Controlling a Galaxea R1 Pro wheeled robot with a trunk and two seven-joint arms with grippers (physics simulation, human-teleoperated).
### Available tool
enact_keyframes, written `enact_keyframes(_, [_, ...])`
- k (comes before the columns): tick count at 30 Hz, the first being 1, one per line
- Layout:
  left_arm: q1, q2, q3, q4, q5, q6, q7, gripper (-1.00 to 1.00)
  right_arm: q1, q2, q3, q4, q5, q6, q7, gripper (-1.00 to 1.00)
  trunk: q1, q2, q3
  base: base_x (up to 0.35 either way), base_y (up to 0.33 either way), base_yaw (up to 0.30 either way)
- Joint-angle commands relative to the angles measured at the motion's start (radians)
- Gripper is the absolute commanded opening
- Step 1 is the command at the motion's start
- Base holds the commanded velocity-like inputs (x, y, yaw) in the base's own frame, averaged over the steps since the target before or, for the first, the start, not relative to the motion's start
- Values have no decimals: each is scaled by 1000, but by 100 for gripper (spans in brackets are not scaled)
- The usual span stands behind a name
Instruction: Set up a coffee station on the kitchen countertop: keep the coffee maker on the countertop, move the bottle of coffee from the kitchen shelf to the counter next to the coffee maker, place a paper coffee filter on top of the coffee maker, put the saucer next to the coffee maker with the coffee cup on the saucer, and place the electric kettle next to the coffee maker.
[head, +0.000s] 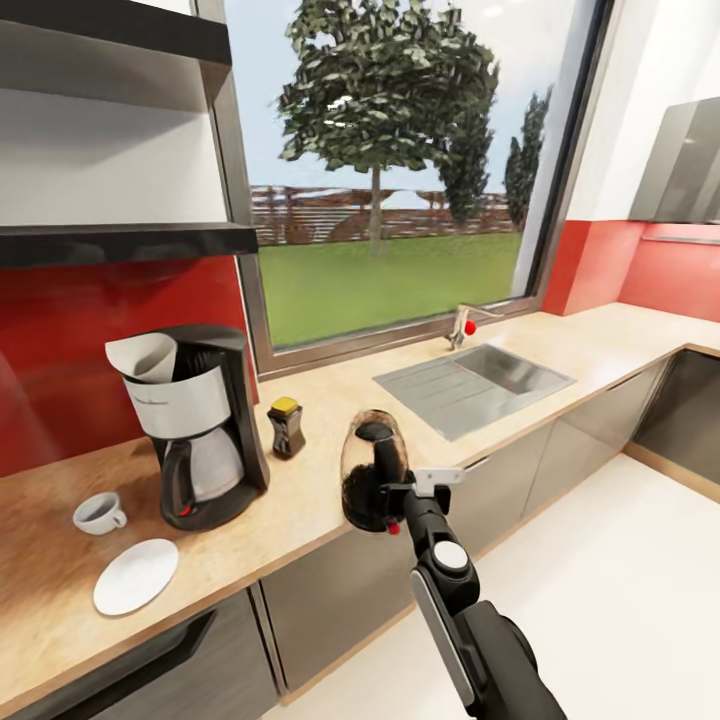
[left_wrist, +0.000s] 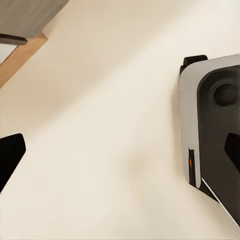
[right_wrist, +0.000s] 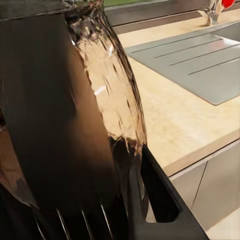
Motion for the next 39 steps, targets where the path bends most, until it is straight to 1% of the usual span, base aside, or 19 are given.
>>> enact_keyframes(1, [-1,0,9,-1,-10,-5,-5,100,-1,0,2,3,-3,4,-8,-100,1,-2,-2,138,0,0])
enact_keyframes(10, [-1,1,9,-1,-10,-4,-5,100,-1,0,4,18,-3,-2,-8,-100,1,-2,-2,18,0,31])
enact_keyframes(11, [-1,1,9,-1,-10,-4,-5,100,-1,0,4,19,-3,-9,-8,-100,1,-2,-2,0,0,188])
enact_keyframes(12, [-1,1,9,-1,-10,-5,-5,100,-1,0,7,30,-3,-33,-8,-100,1,-2,-2,0,0,233])
enact_keyframes(13, [-1,1,10,-1,-10,-5,-5,100,-1,0,59,67,-1,-126,-10,-100,1,-2,-2,0,0,269])
enact_keyframes(15, [-1,1,10,-1,-10,-5,-5,100,-1,0,78,78,-1,-161,-11,-100,1,-2,-2,0,0,273])
enact_keyframes(17, [-1,1,10,-1,-10,-5,-5,100,-1,0,86,82,-1,-175,-11,-100,1,-2,-2,0,0,277])
enact_keyframes(29, [-1,1,10,-1,-10,-4,-5,100,-1,0,92,86,-1,-185,-11,-100,1,-2,-2,0,0,278])
enact_keyframes(37, [-1,2,9,-1,-10,-4,-5,100,-1,0,89,107,1,-187,-14,-100,1,-2,-2,53,0,33])
enact_keyframes(39, [0,2,9,-1,-10,-4,-5,100,-1,0,87,128,1,-188,-14,-100,1,-2,-2,147,0,45])
